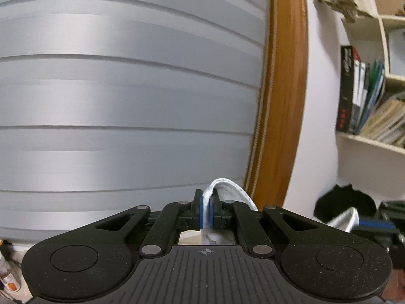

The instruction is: Fold clothes

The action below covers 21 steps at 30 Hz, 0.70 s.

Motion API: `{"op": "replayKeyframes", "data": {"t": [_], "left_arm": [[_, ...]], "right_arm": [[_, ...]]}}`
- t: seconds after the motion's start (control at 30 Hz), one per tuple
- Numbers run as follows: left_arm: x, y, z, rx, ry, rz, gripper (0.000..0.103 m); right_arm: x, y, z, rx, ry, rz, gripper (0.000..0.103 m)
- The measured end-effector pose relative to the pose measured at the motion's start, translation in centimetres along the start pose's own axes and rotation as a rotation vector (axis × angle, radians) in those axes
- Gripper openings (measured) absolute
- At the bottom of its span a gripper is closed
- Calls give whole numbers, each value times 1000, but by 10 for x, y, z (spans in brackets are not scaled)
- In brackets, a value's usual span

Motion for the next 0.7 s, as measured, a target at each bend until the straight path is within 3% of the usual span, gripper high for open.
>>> {"op": "replayKeyframes", "data": {"t": [0.2, 0.33, 0.5, 0.57, 0.63, 0.7], "left_arm": [[10, 43, -33, -50, -12, -49, 5], [68, 92, -45, -102, 61, -125, 5], [142, 154, -59, -167, 152, -220, 5], [171, 179, -65, -192, 188, -258, 11], [187, 193, -68, -228, 211, -274, 20], [193, 200, -68, -270, 223, -271, 20]], "right_arm": [[4, 39, 30, -124, 10, -5, 4], [18, 81, 58, -225, 52, -26, 4], [77, 128, 97, -328, 186, -12, 4], [113, 150, 118, -361, 267, 2, 4], [147, 173, 136, -384, 344, 16, 9], [175, 190, 151, -402, 409, 17, 22]]}}
Point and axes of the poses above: each gripper's, at about its wrist camera, not at the fingertips, and z roughly the way its jaws point, y to its left, x to its underside, the point moved 1 cm from there along z, roughly the way its jaws point, and after that the axes turned 3 degrees about y, right-handed, at the moved point
